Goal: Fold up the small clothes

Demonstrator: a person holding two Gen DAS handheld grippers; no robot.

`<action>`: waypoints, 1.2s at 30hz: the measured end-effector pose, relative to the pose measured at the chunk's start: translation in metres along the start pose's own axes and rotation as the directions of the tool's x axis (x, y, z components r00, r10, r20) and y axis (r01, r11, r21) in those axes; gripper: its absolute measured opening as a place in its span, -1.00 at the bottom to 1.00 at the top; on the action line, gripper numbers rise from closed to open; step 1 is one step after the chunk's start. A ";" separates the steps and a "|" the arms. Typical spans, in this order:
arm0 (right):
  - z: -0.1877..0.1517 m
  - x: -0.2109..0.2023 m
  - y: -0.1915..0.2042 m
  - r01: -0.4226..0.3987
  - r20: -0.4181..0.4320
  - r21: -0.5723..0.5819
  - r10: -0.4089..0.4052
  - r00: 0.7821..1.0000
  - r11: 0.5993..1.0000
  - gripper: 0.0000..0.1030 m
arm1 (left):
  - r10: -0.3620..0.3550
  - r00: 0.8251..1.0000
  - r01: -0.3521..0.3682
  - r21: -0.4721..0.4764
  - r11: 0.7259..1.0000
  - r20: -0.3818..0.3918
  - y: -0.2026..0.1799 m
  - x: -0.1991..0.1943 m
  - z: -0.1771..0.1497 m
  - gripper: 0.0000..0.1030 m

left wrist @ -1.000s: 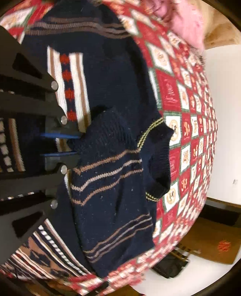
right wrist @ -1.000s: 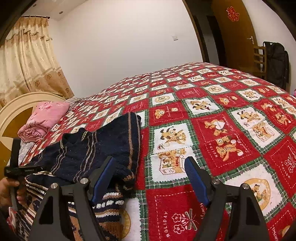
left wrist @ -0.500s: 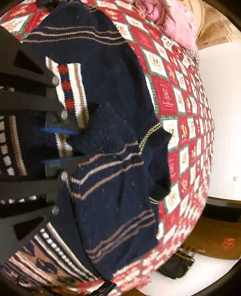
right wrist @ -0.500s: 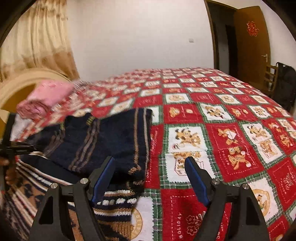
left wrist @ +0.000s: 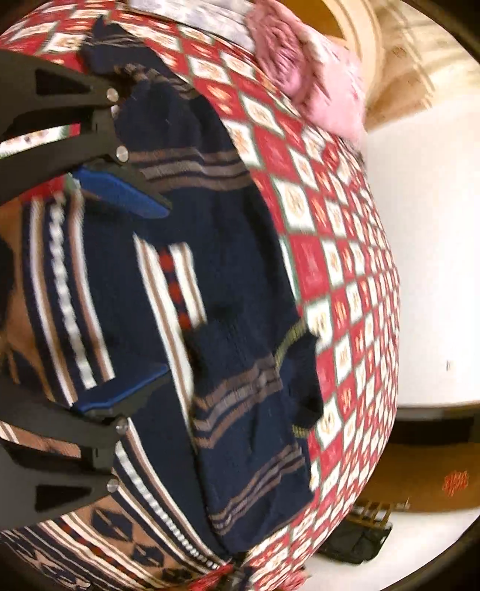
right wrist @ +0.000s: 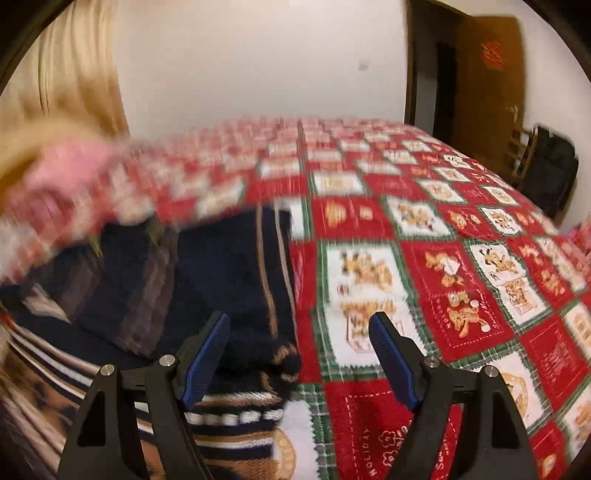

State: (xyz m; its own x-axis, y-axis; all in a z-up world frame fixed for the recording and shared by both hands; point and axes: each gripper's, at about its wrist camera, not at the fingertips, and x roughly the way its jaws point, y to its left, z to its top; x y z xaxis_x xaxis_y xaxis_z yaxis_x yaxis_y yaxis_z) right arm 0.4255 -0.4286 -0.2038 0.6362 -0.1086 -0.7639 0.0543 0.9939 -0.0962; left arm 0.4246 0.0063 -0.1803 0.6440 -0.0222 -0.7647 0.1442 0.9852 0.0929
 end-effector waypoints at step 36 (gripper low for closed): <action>-0.034 -0.111 0.197 -0.118 0.209 -0.477 0.243 0.947 0.871 0.53 | 0.242 0.956 -0.285 -0.718 0.635 -0.165 0.368 0.011 -0.130 0.35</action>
State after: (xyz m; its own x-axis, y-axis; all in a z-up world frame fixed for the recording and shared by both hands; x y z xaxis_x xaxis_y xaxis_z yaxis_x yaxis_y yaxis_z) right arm 0.3397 -0.2212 -0.1594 0.7768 0.1430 -0.6132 -0.3949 0.8692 -0.2975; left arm 0.3875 0.3911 -0.2377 0.5263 0.2450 -0.8142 -0.6314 0.7539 -0.1813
